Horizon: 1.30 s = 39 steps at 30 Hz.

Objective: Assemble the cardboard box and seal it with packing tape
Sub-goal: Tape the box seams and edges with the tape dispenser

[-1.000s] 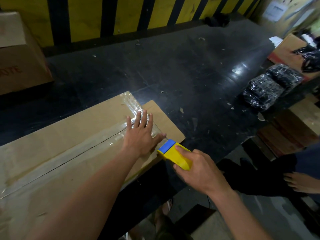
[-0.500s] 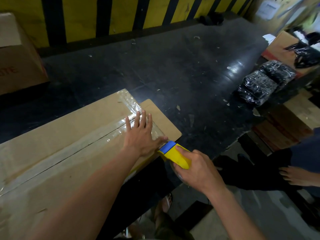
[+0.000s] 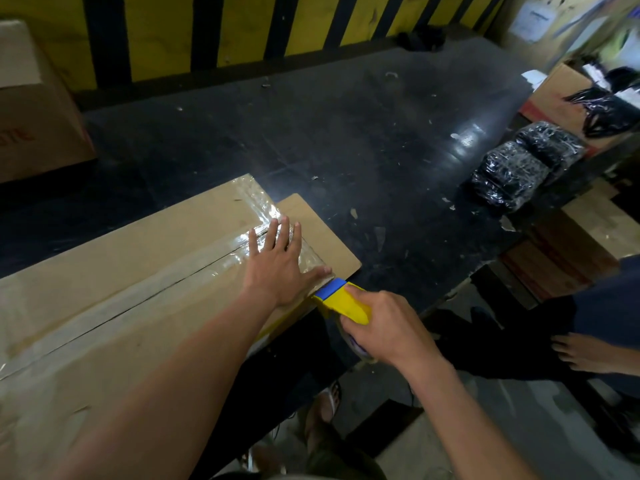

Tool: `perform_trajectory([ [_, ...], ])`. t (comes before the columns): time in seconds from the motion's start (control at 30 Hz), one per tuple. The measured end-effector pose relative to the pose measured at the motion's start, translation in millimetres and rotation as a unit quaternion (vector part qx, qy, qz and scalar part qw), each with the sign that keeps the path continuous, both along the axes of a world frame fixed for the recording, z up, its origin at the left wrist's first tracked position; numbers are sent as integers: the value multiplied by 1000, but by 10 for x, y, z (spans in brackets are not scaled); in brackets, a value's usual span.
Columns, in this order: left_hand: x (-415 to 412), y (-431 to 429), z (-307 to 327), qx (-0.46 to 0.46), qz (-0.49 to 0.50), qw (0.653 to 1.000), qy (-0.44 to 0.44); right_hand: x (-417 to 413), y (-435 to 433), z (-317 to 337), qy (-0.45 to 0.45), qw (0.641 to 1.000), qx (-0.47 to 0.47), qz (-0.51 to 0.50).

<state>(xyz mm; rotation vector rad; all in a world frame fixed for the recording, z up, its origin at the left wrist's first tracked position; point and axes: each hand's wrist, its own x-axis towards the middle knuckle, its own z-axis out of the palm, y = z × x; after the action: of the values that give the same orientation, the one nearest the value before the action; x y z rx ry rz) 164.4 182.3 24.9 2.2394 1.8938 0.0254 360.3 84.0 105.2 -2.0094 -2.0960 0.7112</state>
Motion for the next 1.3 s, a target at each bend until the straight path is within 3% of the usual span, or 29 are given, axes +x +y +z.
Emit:
perform_trajectory([
  [0.17,14,4,12,2,-1,1000,13,-19,283,257,-4,998,-62,7],
  [0.5,-2,111,9,-5,10,1000,26,-102,336,313,12,998,-66,3],
  [0.83,-1,105,24,-12,18,999,38,-89,695,455,-36,988,-132,68],
  [0.97,37,125,66,-24,18,999,45,-156,621,193,-83,979,-154,108],
  [1.1,60,113,40,-23,41,999,28,-73,404,-142,-16,986,-127,105],
  [1.3,67,145,184,-39,57,998,-12,171,487,226,-2,993,-44,111],
])
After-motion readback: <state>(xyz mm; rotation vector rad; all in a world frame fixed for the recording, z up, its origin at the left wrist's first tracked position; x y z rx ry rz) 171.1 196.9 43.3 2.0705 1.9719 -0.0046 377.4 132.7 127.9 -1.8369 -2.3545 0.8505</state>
